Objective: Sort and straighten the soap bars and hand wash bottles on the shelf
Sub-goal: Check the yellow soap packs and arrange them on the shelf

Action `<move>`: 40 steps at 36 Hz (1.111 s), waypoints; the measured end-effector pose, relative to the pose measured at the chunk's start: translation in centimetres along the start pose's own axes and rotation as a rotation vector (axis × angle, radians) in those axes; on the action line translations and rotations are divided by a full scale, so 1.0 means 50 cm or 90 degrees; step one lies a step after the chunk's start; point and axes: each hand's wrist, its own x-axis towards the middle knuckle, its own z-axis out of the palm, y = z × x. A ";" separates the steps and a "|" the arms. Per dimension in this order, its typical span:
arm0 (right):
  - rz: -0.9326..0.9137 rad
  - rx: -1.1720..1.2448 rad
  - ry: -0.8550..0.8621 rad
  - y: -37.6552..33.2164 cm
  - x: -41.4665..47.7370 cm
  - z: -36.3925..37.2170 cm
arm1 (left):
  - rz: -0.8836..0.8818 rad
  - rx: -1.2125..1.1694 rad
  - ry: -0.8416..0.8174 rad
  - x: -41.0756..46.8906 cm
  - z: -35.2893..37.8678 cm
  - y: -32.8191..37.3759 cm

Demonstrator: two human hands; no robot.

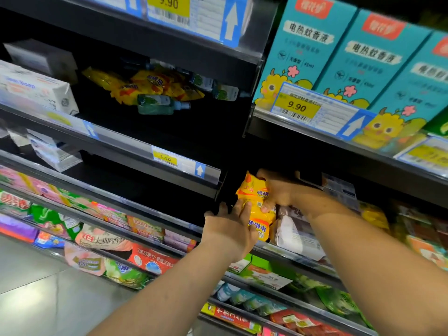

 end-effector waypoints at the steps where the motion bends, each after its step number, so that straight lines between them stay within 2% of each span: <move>1: -0.006 0.017 0.015 0.004 -0.004 0.000 | -0.001 0.002 0.003 0.000 0.001 0.000; 4: -0.003 0.066 0.117 0.007 -0.022 -0.012 | 0.002 0.011 0.000 -0.001 0.002 -0.001; 6: 0.008 0.168 0.179 0.006 -0.043 -0.022 | 0.005 0.015 0.000 0.000 0.000 0.000; 9: 0.035 0.321 0.229 0.011 -0.088 -0.023 | 0.008 0.016 0.000 0.004 -0.001 -0.001; 13: 0.063 0.371 0.286 0.027 -0.157 -0.008 | 0.017 0.000 0.000 0.009 0.002 -0.003; 19: 0.141 0.504 0.263 0.072 -0.236 0.023 | 0.042 -0.063 -0.053 0.024 -0.031 -0.013; 22: 0.222 0.450 0.223 0.090 -0.257 0.025 | 0.046 -0.087 -0.010 0.034 -0.057 -0.019; 25: 0.287 0.273 0.196 0.101 -0.272 0.024 | 0.027 -0.086 0.048 0.056 -0.070 -0.017; 28: 0.269 0.214 0.236 0.100 -0.286 0.023 | 0.036 -0.110 0.093 0.081 -0.066 -0.011; 32: 0.246 0.180 0.230 0.095 -0.290 0.032 | 0.079 -0.137 0.052 0.112 -0.062 0.004; 35: 0.261 0.098 0.238 0.094 -0.284 0.047 | 0.058 -0.166 -0.014 0.129 -0.067 0.014; 40: 0.262 0.065 0.236 0.097 -0.286 0.056 | 0.041 -0.179 -0.039 0.150 -0.070 0.023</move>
